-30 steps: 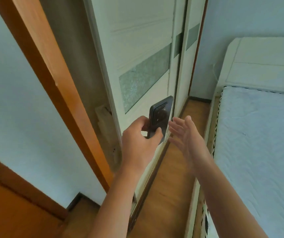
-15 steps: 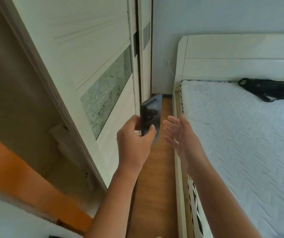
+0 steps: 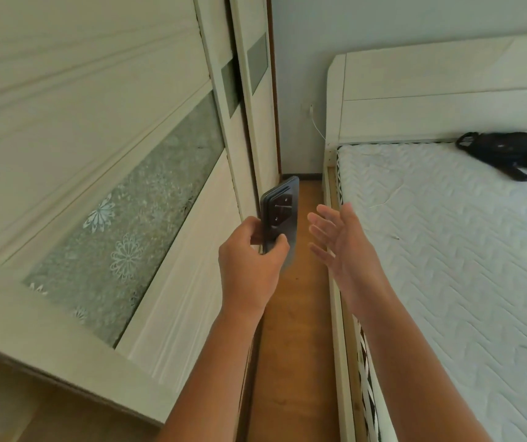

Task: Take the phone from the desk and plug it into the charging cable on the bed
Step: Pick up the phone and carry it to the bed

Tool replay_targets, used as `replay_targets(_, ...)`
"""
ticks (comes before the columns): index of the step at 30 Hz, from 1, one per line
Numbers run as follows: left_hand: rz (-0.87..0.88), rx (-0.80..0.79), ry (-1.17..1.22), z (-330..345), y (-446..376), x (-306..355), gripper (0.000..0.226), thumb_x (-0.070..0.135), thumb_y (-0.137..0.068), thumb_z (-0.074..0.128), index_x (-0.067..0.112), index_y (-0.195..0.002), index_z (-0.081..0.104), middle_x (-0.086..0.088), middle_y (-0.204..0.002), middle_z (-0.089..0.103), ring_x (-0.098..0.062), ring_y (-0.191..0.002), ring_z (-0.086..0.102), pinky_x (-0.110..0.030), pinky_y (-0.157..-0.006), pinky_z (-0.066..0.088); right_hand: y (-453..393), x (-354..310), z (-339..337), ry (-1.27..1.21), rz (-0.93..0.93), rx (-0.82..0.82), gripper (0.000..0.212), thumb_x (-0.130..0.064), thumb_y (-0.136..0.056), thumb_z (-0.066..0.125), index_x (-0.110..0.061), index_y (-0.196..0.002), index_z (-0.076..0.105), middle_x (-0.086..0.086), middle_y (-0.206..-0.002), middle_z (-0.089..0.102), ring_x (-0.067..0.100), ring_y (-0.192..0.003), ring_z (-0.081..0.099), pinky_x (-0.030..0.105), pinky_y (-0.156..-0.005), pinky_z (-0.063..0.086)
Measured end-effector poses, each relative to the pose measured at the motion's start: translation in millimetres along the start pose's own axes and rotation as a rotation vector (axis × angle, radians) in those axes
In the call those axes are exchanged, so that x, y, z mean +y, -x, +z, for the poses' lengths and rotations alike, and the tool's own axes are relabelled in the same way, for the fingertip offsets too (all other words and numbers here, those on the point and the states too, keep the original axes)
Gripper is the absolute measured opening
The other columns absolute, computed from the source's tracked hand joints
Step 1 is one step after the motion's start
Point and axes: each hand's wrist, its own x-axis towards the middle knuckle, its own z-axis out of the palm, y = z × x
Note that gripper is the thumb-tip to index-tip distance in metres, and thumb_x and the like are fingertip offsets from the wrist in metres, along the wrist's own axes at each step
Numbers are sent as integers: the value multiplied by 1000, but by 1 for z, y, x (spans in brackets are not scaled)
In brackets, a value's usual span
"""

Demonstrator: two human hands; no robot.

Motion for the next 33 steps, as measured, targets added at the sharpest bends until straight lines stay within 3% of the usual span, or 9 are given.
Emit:
replay_targets(8, -30, -14, 30, 49, -67, -7, 17, 27, -83, 73, 31, -96, 62, 18, -87, 66, 3, -83, 64, -28, -75, 61, -72, -19, -12, -27, 7, 8, 76, -68, -79, 31, -25, -139, 47, -5, -137, 55, 12, -126, 50, 40, -107, 39)
replay_targets(13, -32, -18, 43, 76, -118, -23, 16, 28, -83, 73, 31, -95, 62, 16, -87, 68, -1, -83, 64, -31, -76, 61, -127, -21, -11, -31, 5, 33, 65, -62, -88, 30, -24, -138, 48, -5, -135, 57, 12, -125, 50, 36, -104, 42)
replay_targets(20, 11, -45, 54, 109, -204, -61, 16, 29, -82, 74, 28, -96, 66, 19, -84, 68, 6, -86, 62, -20, -72, 58, -222, -30, 12, -19, -28, 35, 59, -58, -92, 31, -24, -138, 47, -5, -136, 56, 12, -125, 51, 37, -104, 42)
replay_targets(33, 5, 11, 60, 142, -319, -98, 17, 30, -81, 74, 34, -92, 62, 27, -80, 63, 5, -87, 62, -28, -72, 60, -366, -35, 51, -19, 15, -55, 57, -61, -91, 31, -29, -134, 52, -13, -124, 61, 10, -119, 54, 34, -102, 41)
